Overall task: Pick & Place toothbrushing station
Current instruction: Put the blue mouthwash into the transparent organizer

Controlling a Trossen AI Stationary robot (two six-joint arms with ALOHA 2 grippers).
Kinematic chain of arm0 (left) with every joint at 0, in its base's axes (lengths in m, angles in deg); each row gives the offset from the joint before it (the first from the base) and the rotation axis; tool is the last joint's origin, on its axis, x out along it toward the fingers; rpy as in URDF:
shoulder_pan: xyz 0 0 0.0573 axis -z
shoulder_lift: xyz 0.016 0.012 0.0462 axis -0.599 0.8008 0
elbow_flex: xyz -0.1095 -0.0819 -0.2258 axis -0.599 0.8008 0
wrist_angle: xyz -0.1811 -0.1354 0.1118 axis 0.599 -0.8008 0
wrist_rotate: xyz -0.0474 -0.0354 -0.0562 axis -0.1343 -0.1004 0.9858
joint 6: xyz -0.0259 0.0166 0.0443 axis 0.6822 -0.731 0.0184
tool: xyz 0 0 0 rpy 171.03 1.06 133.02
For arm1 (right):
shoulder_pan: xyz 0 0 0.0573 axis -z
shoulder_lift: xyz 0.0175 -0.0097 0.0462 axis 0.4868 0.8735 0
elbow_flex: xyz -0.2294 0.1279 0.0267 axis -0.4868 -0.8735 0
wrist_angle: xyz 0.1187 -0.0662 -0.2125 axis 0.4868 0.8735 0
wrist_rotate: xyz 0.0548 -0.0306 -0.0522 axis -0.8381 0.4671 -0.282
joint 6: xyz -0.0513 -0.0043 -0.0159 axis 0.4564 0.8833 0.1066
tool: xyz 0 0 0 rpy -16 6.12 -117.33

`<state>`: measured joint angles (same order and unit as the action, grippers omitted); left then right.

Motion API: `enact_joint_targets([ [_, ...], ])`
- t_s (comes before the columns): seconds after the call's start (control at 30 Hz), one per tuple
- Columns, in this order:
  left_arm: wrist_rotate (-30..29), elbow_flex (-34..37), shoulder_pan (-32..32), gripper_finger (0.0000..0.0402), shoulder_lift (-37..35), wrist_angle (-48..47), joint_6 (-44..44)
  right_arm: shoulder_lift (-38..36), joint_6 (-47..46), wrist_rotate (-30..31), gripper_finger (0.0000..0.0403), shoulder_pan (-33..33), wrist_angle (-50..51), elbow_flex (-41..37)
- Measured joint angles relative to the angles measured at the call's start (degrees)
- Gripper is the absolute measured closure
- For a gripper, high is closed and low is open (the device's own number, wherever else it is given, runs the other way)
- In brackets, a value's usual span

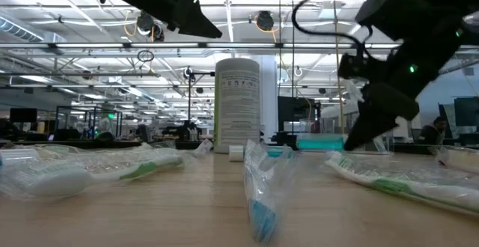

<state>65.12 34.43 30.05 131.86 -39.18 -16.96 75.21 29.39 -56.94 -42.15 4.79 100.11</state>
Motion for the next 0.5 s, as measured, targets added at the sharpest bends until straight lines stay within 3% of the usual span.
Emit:
enact_joint_targets([
  [0.17, -0.92, 0.00, 0.00, 0.0206, 0.00, 0.00, -4.52, -4.80, 13.36, 0.08, 0.0310, 4.23, 15.62, 8.91],
  [0.33, -9.24, 0.02, 0.00, 0.0206, 0.00, 0.02, -4.81, -5.54, 34.53, 0.46, 0.0313, 9.60, 32.49, 20.37],
  [0.5, -14.00, 0.02, -0.41, 0.0206, 0.00, 0.07, -4.32, -5.55, 52.56, 6.81, 0.0312, 15.76, 43.05, 28.60],
])
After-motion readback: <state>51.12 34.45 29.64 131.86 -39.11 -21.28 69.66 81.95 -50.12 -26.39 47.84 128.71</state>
